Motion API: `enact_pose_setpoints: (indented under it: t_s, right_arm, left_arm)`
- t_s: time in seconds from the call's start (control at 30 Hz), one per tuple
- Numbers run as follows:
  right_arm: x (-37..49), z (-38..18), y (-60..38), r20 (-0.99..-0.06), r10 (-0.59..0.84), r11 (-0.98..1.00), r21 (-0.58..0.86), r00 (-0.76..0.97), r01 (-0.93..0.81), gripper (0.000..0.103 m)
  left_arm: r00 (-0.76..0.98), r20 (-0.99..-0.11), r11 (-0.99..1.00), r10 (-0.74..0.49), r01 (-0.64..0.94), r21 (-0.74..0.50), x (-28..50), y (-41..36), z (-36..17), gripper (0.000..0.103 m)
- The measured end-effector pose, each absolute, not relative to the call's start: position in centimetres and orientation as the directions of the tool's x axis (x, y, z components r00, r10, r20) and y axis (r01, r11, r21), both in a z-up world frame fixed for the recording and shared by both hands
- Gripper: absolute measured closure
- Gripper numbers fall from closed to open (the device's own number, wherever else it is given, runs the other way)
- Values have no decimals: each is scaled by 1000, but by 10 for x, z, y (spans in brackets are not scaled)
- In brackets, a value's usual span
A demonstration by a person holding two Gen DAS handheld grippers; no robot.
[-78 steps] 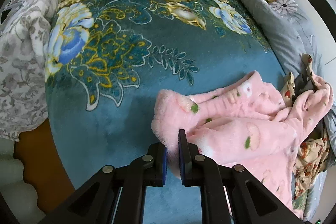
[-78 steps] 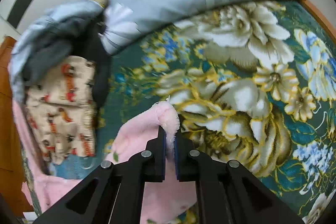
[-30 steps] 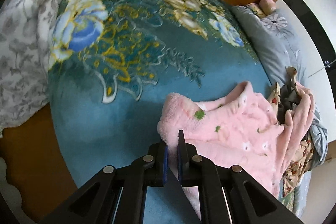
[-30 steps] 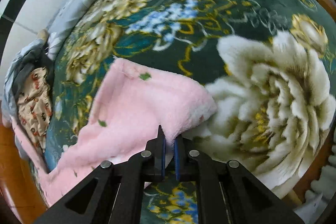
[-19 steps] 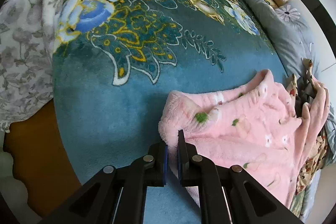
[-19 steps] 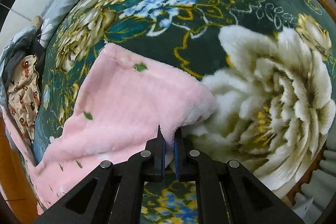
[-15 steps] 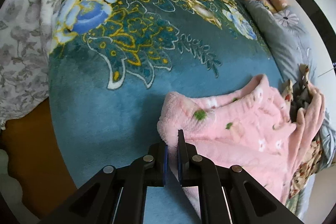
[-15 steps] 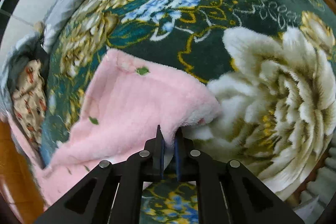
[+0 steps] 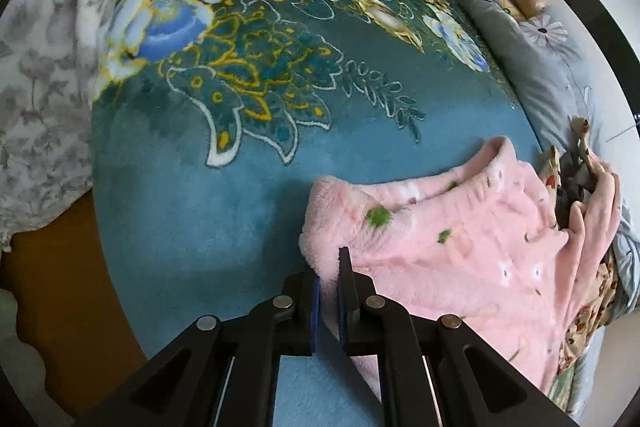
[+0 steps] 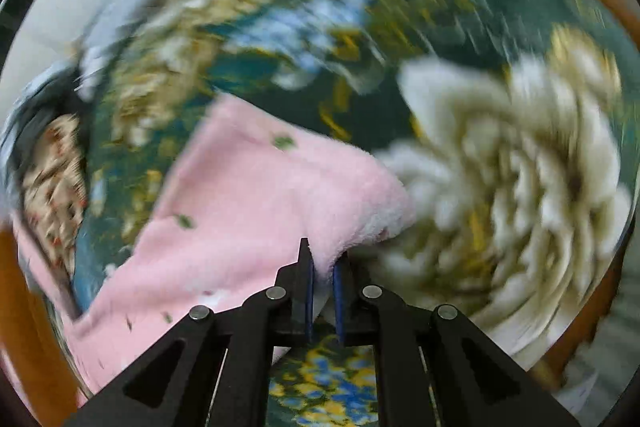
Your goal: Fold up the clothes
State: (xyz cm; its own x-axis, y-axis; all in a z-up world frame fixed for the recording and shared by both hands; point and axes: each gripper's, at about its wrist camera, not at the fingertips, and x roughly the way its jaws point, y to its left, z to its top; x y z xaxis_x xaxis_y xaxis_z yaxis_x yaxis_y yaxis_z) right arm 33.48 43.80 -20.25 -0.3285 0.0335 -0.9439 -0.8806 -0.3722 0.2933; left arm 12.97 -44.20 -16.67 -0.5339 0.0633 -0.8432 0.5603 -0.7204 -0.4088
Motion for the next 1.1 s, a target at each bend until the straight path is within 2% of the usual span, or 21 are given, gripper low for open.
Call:
enact_pose_setpoints:
  t_s: [0.1, 0.17, 0.23, 0.27, 0.43, 0.5, 0.67, 0.73, 0.87, 1.1]
  right_arm:
    - [332, -214, 441, -959, 22, -358, 256, -282, -898, 94]
    - [327, -212, 445, -961, 15, -357, 253, -276, -899, 85]
    - [326, -208, 454, -964, 16, -335, 244, -265, -910, 52]
    - [329, -205, 458, -963, 26, -305, 247, -267, -920, 49]
    - [334, -182, 476, -957, 126, -165, 238, -260, -957, 48]
    - [312, -169, 478, -952, 193, -210, 198, -239, -958, 48]
    - [210, -145, 450, -920, 206, -430, 220, -333, -875, 48]
    - [166, -137, 428, -908, 172, -528, 243, -383, -814, 48]
    - [84, -127, 358, -896, 43, -725, 277, -443, -631, 48]
    - [-26, -138, 209, -868, -273, -885, 396, -415, -244, 48]
  left_arm:
    - [-510, -858, -734, 64, 558, -387, 128, -443, -173, 95]
    - [-494, -867, -743, 65, 556, -372, 126, -443, -178, 92]
    - [-495, -864, -737, 89, 551, -392, 130, -445, -181, 92]
    - [-499, -860, -728, 103, 552, -407, 132, -446, -182, 92]
    - [-501, -853, -703, 142, 556, -444, 138, -450, -182, 87]
    - [-511, -848, -694, 139, 561, -452, 138, -453, -177, 77]
    - [-537, -841, -682, 64, 591, -430, 149, -467, -155, 75]
    - [-556, -831, -686, 25, 595, -419, 150, -470, -144, 75]
    - [-609, -793, -715, 27, 543, -441, 139, -461, -124, 75]
    - [-586, -795, -772, 155, 431, -468, 69, -415, -136, 72]
